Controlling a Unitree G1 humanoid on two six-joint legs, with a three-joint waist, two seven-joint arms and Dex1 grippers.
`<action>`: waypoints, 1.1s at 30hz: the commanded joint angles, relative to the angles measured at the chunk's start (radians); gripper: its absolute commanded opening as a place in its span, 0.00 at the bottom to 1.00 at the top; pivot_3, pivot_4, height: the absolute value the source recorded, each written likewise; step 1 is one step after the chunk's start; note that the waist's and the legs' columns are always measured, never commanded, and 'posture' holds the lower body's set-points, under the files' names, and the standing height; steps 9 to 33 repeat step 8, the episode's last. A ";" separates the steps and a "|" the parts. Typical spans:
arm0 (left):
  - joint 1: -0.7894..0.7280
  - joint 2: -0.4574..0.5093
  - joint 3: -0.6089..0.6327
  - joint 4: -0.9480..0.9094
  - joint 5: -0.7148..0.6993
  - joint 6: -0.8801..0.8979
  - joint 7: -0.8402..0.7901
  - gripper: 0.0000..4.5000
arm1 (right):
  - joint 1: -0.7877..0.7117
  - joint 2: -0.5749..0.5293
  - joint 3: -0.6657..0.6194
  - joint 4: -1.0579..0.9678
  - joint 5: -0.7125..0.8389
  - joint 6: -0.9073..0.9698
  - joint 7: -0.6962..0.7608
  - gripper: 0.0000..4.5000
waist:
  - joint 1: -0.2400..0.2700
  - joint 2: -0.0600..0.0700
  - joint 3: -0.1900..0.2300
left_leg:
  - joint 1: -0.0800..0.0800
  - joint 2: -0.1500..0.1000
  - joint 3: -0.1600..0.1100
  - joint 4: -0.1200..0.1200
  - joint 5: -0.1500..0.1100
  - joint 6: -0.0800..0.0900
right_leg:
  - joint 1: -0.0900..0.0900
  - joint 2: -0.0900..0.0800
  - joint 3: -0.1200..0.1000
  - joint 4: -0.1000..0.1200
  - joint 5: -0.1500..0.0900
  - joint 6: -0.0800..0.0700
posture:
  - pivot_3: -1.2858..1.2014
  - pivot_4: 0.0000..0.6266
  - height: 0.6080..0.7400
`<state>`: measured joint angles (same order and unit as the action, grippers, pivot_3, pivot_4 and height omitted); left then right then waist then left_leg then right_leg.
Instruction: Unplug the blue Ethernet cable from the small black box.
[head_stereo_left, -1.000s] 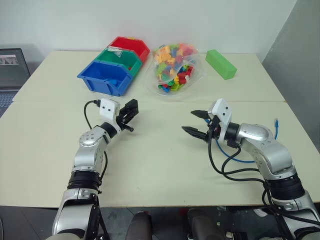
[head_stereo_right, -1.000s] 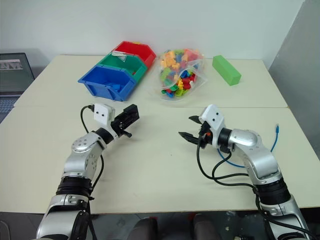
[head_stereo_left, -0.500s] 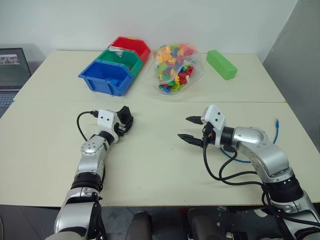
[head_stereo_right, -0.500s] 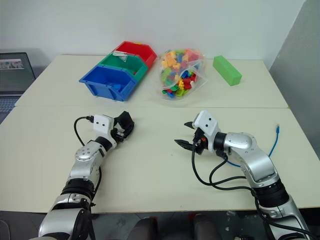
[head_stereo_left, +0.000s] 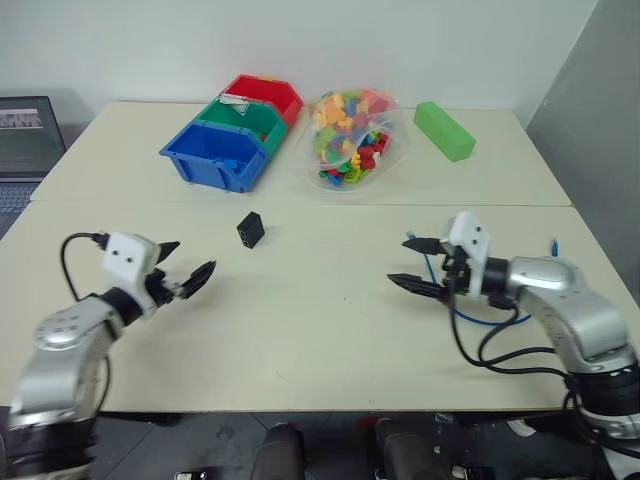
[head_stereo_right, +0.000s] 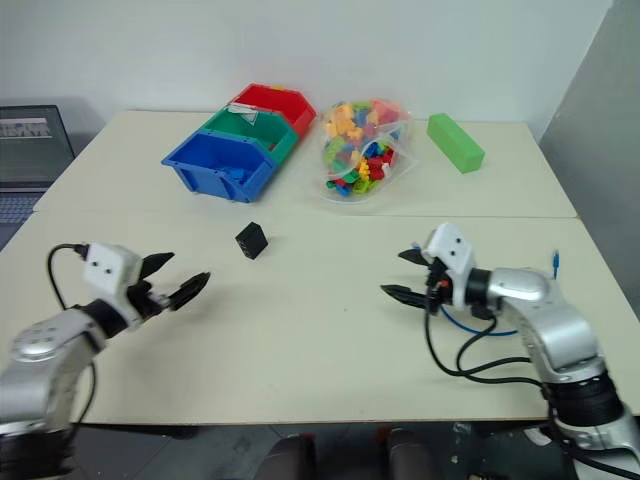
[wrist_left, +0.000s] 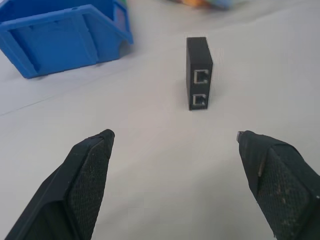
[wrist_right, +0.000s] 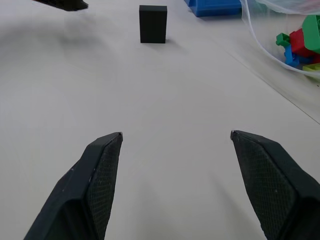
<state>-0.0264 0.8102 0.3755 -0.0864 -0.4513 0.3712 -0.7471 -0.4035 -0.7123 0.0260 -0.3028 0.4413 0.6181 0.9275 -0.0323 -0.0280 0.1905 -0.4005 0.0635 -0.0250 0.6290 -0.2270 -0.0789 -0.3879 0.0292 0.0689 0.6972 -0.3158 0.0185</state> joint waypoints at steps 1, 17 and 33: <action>0.057 0.106 0.094 -0.068 -0.086 0.071 -0.152 0.93 | -0.010 -0.083 -0.100 -0.001 0.100 0.047 0.097 0.81 | -0.001 0.000 0.000 | 0.000 0.000 0.000 0.000 0.000 0.000 | 0.000 0.000 0.000 0.000 0.000 0.000 | 0.52 0.24 1.00; 0.041 0.143 0.122 -0.088 -0.128 0.124 -0.202 0.93 | -0.028 -0.142 -0.115 0.040 0.114 0.048 0.137 0.81 | -0.001 0.000 0.000 | 0.000 0.001 0.001 0.000 0.000 0.000 | -0.001 0.001 0.001 0.000 -0.001 0.000 | 0.52 0.24 1.00; 0.041 0.143 0.122 -0.088 -0.128 0.124 -0.202 0.93 | -0.028 -0.142 -0.115 0.040 0.114 0.048 0.137 0.81 | -0.001 0.000 0.000 | 0.000 0.001 0.001 0.000 0.000 0.000 | -0.001 0.001 0.001 0.000 -0.001 0.000 | 0.52 0.24 1.00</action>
